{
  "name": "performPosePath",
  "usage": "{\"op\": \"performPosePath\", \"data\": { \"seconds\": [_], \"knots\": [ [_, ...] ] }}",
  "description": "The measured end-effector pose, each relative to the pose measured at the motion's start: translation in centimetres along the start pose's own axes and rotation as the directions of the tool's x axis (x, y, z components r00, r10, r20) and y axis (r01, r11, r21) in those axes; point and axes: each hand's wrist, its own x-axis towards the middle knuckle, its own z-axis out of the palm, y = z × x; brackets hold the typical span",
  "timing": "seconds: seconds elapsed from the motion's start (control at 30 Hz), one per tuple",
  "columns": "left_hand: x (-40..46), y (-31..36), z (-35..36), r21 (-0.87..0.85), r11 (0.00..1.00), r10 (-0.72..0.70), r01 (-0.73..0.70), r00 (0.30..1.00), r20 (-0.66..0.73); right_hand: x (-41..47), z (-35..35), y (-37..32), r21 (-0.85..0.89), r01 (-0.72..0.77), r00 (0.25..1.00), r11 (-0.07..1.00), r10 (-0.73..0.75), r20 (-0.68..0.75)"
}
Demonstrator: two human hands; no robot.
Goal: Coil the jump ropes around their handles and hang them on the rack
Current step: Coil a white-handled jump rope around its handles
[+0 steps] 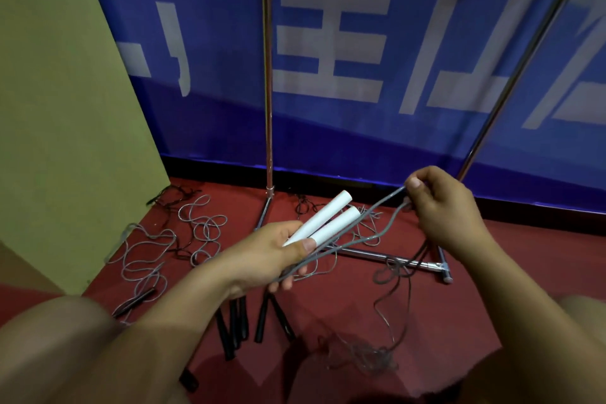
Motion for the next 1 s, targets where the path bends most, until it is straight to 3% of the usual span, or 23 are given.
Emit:
{"op": "performPosePath", "data": {
  "seconds": [0.13, 0.27, 0.53, 0.7, 0.87, 0.93, 1.0],
  "knots": [
    [-0.4, -0.8, 0.7, -0.025, 1.000, -0.014, 0.013, 1.000, -0.013, -0.4, -0.5, 0.9, 0.122, -0.167, 0.973, 0.978, 0.143, 0.183],
    [-0.9, -1.5, 0.8, -0.073, 0.993, -0.095, 0.093, 0.995, -0.027, -1.3, -1.1, 1.5, 0.331, -0.432, 0.858, 0.839, 0.269, 0.438],
    [-0.3, -1.2, 1.4, -0.143, 0.978, -0.156, 0.152, 0.987, -0.021, -0.3, -0.4, 0.6, 0.567, -0.594, 0.799, 0.571, 0.335, 0.500],
    [0.9, -1.3, 2.0, -0.098, 0.980, -0.171, 0.174, 0.984, 0.042, -0.1, 0.0, 0.4, 0.715, -0.581, 0.814, 0.388, 0.307, 0.494],
    [1.9, -0.4, 2.8, -0.004, 0.987, -0.161, 0.163, 0.978, 0.132, -0.1, -0.3, 0.2, 0.775, -0.517, 0.853, 0.363, 0.293, 0.432],
    [1.9, -0.3, 2.9, 0.012, 0.989, -0.145, 0.145, 0.979, 0.146, -0.2, -0.1, 0.1, 0.770, -0.461, 0.885, 0.441, 0.293, 0.362],
    [1.7, -0.4, 3.0, 0.004, 0.990, -0.138, 0.138, 0.981, 0.139, -0.3, 0.2, 0.2, 0.721, -0.366, 0.928, 0.588, 0.287, 0.237]
  ]
}}
